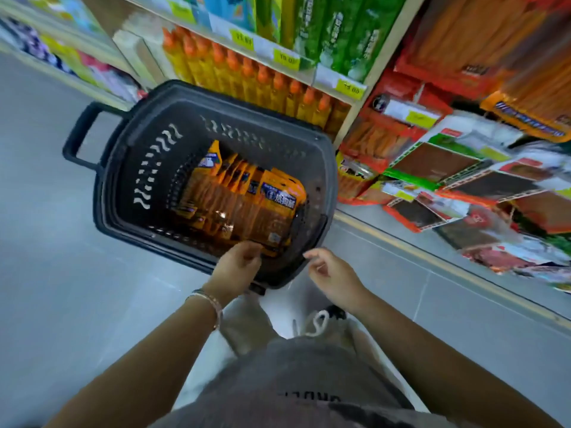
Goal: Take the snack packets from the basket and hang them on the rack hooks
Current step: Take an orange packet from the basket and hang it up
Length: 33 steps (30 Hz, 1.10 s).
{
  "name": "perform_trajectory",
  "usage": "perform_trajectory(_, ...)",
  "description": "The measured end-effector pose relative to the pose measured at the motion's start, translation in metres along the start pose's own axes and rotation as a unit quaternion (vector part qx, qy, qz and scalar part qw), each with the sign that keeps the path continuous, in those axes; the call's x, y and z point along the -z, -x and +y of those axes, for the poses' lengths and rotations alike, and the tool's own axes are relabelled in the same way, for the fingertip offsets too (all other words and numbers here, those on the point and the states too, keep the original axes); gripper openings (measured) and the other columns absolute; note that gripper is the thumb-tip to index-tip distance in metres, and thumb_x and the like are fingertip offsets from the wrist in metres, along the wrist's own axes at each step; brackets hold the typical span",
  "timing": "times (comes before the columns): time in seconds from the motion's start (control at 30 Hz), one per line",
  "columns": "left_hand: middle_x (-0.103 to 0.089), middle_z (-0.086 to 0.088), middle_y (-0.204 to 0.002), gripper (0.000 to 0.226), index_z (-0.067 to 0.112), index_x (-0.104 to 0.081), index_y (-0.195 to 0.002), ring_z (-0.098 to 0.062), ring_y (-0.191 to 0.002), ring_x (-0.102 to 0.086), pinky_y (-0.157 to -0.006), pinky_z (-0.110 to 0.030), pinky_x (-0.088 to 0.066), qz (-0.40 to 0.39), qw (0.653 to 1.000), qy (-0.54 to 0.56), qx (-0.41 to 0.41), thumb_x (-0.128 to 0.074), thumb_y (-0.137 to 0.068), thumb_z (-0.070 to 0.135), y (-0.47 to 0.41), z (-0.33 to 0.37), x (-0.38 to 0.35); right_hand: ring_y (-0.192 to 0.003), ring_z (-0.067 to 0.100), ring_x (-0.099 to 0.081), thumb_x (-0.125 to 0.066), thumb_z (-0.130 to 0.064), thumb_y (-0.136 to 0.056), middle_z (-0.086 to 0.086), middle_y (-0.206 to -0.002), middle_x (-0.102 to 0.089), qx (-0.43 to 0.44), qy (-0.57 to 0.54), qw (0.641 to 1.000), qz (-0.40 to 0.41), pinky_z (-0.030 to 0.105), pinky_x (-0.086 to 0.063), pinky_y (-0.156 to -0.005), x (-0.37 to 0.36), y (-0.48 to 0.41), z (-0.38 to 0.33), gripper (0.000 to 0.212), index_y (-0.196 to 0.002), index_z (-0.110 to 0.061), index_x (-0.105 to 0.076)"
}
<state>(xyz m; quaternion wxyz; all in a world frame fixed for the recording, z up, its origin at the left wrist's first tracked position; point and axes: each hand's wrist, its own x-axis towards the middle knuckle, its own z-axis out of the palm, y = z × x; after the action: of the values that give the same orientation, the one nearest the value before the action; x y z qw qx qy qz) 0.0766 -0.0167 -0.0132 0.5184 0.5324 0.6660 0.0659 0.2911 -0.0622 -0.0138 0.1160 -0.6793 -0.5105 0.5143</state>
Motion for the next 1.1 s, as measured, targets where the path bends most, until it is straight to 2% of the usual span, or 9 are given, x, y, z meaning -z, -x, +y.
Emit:
perform_trajectory(0.13,-0.065,-0.008,-0.11,0.025,0.012,-0.063,-0.114,-0.022,-0.098,-0.061,-0.087,-0.03,-0.047,-0.09,0.992,-0.087,-0.019,-0.056,-0.09,0.011,-0.048,-0.02,0.066,-0.082,0.001,-0.057,-0.052,-0.027,-0.094,-0.016,-0.091,-0.058,-0.035,-0.049,0.998,0.005,0.016,-0.044,-0.071,-0.034,-0.049,-0.049,0.022,-0.116,-0.03,-0.05)
perform_trajectory(0.23,-0.067,-0.011,-0.106,0.019,0.021,-0.064,-0.101,-0.03,-0.093,-0.064,-0.086,-0.04,-0.052,-0.09,0.992,-0.086,0.012,-0.055,-0.09,0.009,-0.085,-0.037,0.11,-0.086,0.012,-0.06,-0.052,-0.029,-0.095,-0.008,-0.098,-0.058,-0.093,-0.097,0.991,0.0,0.024,-0.047,-0.073,-0.059,-0.088,-0.07,0.025,-0.119,-0.028,-0.049)
perform_trajectory(0.37,-0.067,-0.001,-0.099,0.016,0.031,-0.06,-0.092,-0.02,-0.088,-0.063,-0.076,-0.028,-0.048,-0.073,0.992,-0.092,0.043,-0.055,-0.09,0.016,-0.135,-0.058,0.145,-0.087,0.017,-0.058,-0.05,-0.027,-0.097,-0.007,-0.103,-0.052,-0.181,-0.124,0.976,-0.006,0.033,-0.047,-0.078,-0.082,-0.141,-0.064,0.031,-0.127,-0.023,-0.044)
perform_trajectory(0.47,-0.063,0.01,-0.096,0.021,0.037,-0.058,-0.087,-0.018,-0.091,-0.062,-0.076,-0.024,-0.045,-0.077,0.992,-0.079,0.053,-0.055,-0.09,0.016,-0.169,-0.068,0.15,-0.09,0.015,-0.052,-0.051,-0.027,-0.097,-0.004,-0.106,-0.05,-0.249,-0.149,0.957,0.005,0.03,-0.04,-0.078,-0.101,-0.176,-0.043,0.035,-0.129,-0.017,-0.043)
perform_trajectory(0.63,-0.065,0.005,-0.094,0.016,0.035,-0.058,-0.091,-0.016,-0.087,-0.061,-0.081,-0.03,-0.048,-0.092,0.993,-0.065,0.038,-0.053,-0.092,0.02,-0.214,-0.073,0.13,-0.085,0.012,-0.053,-0.057,-0.029,-0.093,-0.004,-0.099,-0.052,-0.292,-0.152,0.942,0.069,0.026,-0.038,-0.072,-0.126,-0.234,-0.006,0.024,-0.111,-0.014,-0.051)
perform_trajectory(0.8,-0.059,0.009,-0.101,0.016,0.03,-0.06,-0.107,-0.009,-0.088,-0.056,-0.064,-0.018,-0.041,-0.131,0.987,-0.06,0.073,-0.053,-0.093,0.033,-0.243,-0.09,0.112,-0.123,0.03,-0.049,-0.066,-0.041,-0.085,0.011,-0.136,-0.05,-0.313,-0.138,0.933,0.109,0.028,-0.038,-0.093,-0.164,-0.278,0.01,0.071,-0.14,-0.008,-0.036)
perform_trajectory(0.9,-0.059,0.014,-0.095,0.014,0.034,-0.058,-0.104,-0.001,-0.08,-0.055,-0.06,-0.013,-0.038,-0.117,0.988,-0.046,0.086,-0.051,-0.094,0.03,-0.25,-0.103,0.113,-0.137,0.033,-0.03,-0.066,-0.054,-0.079,0.015,-0.152,-0.028,-0.354,-0.122,0.923,0.09,0.036,-0.029,-0.109,-0.181,-0.297,0.011,0.101,-0.149,-0.008,-0.01)
perform_trajectory(0.97,-0.059,0.016,-0.098,0.011,0.035,-0.057,-0.101,-0.002,-0.089,-0.055,-0.068,-0.012,-0.038,-0.117,0.989,-0.033,0.087,-0.052,-0.094,0.028,-0.25,-0.109,0.113,-0.141,0.037,-0.018,-0.067,-0.054,-0.078,0.017,-0.156,-0.01,-0.375,-0.117,0.917,0.065,0.042,-0.024,-0.113,-0.189,-0.304,0.011,0.112,-0.149,-0.009,0.007)
perform_trajectory(1.1,-0.058,0.013,-0.106,0.012,0.034,-0.057,-0.103,-0.005,-0.1,-0.053,-0.074,-0.012,-0.037,-0.126,0.988,-0.015,0.086,-0.053,-0.094,0.028,-0.252,-0.115,0.114,-0.125,0.036,-0.045,-0.066,-0.036,-0.083,0.016,-0.141,-0.043,-0.36,-0.087,0.922,0.108,0.045,-0.044,-0.099,-0.186,-0.303,0.016,0.08,-0.144,-0.009,-0.021)
